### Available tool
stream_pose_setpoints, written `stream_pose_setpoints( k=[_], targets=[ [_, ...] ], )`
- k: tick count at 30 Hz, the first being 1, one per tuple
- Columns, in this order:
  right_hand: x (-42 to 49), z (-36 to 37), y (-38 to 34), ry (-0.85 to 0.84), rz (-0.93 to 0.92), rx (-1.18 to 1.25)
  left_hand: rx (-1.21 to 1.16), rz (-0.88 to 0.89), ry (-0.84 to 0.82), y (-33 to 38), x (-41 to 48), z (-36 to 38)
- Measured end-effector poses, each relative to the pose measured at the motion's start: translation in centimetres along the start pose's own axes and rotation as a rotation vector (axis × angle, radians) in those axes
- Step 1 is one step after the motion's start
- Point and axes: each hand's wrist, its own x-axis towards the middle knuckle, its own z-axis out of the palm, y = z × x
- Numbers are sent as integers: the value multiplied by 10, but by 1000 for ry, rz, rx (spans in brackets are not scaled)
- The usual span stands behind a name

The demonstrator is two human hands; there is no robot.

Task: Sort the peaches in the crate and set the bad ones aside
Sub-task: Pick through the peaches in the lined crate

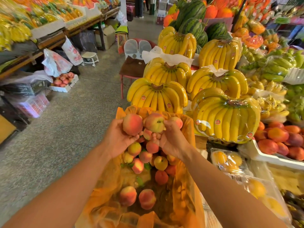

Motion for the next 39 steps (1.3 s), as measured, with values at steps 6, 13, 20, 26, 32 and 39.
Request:
stream_pose_setpoints(
  k=[6,13,20,26,32,39],
  targets=[
    [-18,4,11,-73,7,-164,160,15,-152,-7,-17,-22],
    [-30,3,8,-5,-142,-522,454,97,-164,-2,-27,-29],
    [-45,9,16,63,-306,-1027,1068,279,11,-13,-33,-33],
    [-38,-1,23,78,-335,-1308,1577,491,163,-21,-35,-30],
    [-38,-17,29,121,-66,-1362,1720,371,128,-24,-39,-47],
    [-24,-20,63,-4,148,-1504,1472,463,209,-26,-57,-68]
  ],
)
